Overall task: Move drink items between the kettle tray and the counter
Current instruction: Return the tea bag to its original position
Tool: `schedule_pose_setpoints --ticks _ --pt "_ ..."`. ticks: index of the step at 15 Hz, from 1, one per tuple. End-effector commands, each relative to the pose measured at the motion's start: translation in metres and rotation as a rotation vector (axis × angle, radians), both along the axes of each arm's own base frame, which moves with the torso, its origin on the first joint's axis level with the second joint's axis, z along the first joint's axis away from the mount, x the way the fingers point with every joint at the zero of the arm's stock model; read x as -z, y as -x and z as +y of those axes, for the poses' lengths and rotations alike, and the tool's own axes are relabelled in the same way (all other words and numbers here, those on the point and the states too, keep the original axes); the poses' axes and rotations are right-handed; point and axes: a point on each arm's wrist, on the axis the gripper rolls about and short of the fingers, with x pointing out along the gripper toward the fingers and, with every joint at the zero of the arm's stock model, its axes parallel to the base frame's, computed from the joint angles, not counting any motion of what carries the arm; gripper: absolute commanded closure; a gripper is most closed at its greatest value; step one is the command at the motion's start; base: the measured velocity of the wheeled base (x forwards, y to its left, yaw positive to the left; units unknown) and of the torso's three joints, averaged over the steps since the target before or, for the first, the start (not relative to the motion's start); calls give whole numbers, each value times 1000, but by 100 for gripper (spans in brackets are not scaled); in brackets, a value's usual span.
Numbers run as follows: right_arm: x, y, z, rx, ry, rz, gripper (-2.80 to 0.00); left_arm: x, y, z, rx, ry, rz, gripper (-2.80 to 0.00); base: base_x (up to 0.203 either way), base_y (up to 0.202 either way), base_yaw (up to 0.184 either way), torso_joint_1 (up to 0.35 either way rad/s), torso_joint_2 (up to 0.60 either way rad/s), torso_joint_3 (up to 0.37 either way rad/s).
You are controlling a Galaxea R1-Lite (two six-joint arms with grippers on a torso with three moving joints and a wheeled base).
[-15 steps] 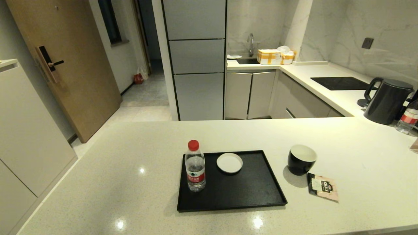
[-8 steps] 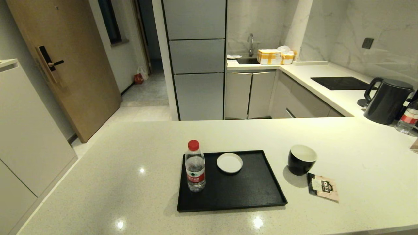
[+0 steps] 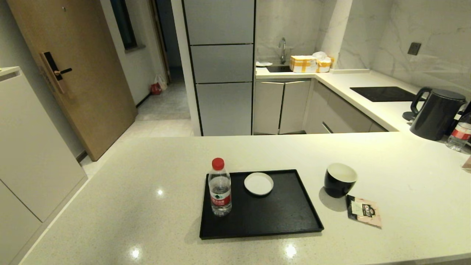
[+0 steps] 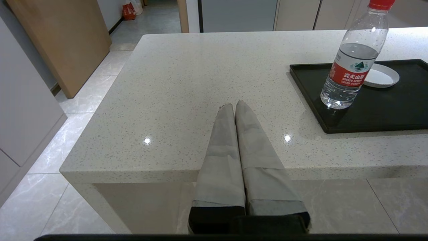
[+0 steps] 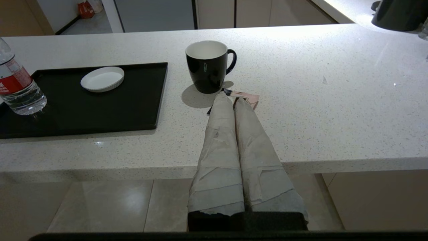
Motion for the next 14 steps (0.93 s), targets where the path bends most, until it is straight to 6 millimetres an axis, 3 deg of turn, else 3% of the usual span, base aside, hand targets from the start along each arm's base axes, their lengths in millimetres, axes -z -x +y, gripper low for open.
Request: schedule_pose_setpoints --ticks 1,12,14 --pt "0 0 0 -1 -1 2 0 0 0 0 -1 0 -1 0 0 0 0 0 0 0" --pt "-2 1 0 5 3 39 0 0 0 0 -1 1 -1 0 0 0 0 0 0 0" --pt "-36 7 0 13 -33 49 0 0 0 0 -1 0 -1 0 0 0 0 0 0 0"
